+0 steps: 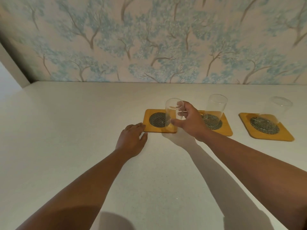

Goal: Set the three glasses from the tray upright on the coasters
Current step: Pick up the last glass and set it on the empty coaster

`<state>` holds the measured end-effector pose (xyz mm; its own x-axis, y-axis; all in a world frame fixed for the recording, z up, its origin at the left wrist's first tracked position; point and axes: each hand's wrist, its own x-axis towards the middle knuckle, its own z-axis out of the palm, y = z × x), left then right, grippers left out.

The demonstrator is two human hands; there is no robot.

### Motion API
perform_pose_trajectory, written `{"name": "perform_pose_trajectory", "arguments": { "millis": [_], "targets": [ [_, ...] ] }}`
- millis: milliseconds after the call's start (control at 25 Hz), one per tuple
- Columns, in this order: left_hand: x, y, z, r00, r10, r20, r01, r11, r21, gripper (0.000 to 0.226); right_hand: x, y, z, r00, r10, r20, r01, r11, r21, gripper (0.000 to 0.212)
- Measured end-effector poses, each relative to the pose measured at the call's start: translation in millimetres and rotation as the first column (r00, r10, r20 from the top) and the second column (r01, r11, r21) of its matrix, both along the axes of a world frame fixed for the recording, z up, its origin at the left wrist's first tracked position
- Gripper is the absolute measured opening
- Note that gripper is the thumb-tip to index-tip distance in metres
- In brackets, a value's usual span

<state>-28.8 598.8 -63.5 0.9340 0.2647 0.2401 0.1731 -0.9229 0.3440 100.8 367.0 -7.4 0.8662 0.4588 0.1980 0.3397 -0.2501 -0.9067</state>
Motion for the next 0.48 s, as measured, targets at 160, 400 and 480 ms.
{"name": "perform_pose_trajectory", "arguments": {
  "millis": [160,400,480],
  "targets": [
    [-1,2,-3,1.0,0.002,0.012,-0.001,0.998,-0.069,0.05,20,32,-9,0.997,-0.013,-0.081,0.017,0.999,0.044,0.073],
    [-1,1,-2,1.0,0.004,0.012,-0.004,0.998,-0.06,0.05,36,61,-16,0.998,0.003,-0.066,0.0,0.999,0.043,0.074],
    [0,2,-3,1.0,0.012,0.003,-0.012,0.999,-0.049,0.051,37,66,-19,0.999,0.014,-0.047,-0.012,0.999,0.04,0.066]
  ]
}}
